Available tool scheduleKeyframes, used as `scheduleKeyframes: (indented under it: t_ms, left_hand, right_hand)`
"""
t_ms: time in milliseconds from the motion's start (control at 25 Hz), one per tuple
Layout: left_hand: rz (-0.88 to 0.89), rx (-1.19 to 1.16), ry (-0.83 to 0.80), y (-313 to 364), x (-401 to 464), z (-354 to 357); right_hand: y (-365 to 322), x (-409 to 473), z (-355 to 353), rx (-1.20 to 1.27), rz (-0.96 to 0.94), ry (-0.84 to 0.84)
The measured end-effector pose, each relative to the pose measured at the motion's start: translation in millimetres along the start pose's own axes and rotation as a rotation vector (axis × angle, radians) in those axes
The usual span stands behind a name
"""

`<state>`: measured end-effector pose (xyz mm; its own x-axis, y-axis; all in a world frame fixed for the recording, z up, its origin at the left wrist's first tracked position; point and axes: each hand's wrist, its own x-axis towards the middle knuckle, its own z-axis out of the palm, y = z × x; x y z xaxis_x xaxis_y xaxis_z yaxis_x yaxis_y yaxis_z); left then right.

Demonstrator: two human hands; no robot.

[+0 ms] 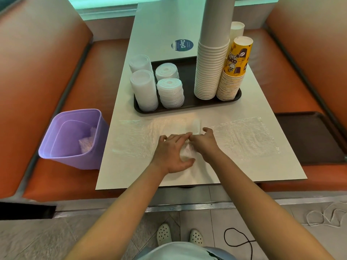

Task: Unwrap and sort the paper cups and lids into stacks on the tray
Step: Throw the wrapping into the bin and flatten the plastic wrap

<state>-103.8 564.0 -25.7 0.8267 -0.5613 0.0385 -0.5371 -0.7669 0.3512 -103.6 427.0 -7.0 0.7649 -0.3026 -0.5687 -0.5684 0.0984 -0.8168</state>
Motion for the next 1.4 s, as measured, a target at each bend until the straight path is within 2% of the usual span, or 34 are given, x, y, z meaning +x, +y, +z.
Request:
scheduleKeyframes:
  t_ms: [120,200,240,320,400,440,520,600,680,760,920,1080,1160,1280,1400]
  left_hand:
    - [-0.117,0.055,-0.078,0.1,4.3,0.8]
    - [-0.159,-0.172,0.043,-7.4,0.4,-1.8]
    - [-0.175,-0.299,0.105,-12.7,-4.5,-3.7]
    - [-0.129,-0.349,0.146,-27.8,-13.7,-4.2]
    - [-0.08,-0.333,0.122,-40.2,-19.2,-3.4]
    - [-0.065,-0.339,0.089,-43.8,-20.8,-5.2]
    - [-0.05,-0.252,0.024,-52.1,-26.4,-10.0]
    - [-0.059,-0.078,0.05,-60.2,-32.1,-12.3]
    - [-0.112,0.007,0.051,-63.3,-37.3,-15.0]
    - [-0.191,0.024,-0.012,-63.9,-39.5,-15.7]
    - [-0.374,-0.071,-0.055,-60.9,-37.7,-21.2]
    - [-0.555,-0.259,0.033,-60.1,-28.9,-21.1]
    - [-0.598,-0.233,0.057,-60.1,-22.0,-17.6]
    - [-0.648,-0.167,0.018,-57.0,-12.0,-16.5]
    - [-0.68,-0.143,-0.01,-57.7,-5.4,-17.3]
  right_hand:
    - [-2.1,-1.3,2.9,0.185,0.039,-0.08]
    - [-4.4,-2.2,0.4,0.216,-0.055,-0.124]
    - [-2.2,-0.6,-3.7,0.133,-0.162,-0.094]
    - [6.8,4.5,-17.2,-0.264,-0.467,-0.022]
    - [18.5,11.1,-30.4,-0.663,-0.708,-0.099]
    - [23.2,14.5,-34.7,-0.782,-0.779,-0.183]
    - [28.4,19.7,-35.9,-0.917,-0.9,-0.311]
    - [31.0,18.6,-33.3,-0.977,-0.963,-0.36]
    - [30.8,13.5,-29.5,-1.0,-0.912,-0.396]
    - [28.3,9.2,-25.9,-0.997,-0.775,-0.389]
    - [18.7,5.6,-16.4,-0.761,-0.512,-0.34]
    - [13.2,14.6,-4.9,-0.714,-0.521,-0.212]
    - [13.5,19.3,1.3,-0.719,-0.505,-0.156]
    - [14.9,24.6,9.3,-0.823,-0.512,-0.155]
    - [14.6,25.4,18.5,-1.028,-0.513,-0.085]
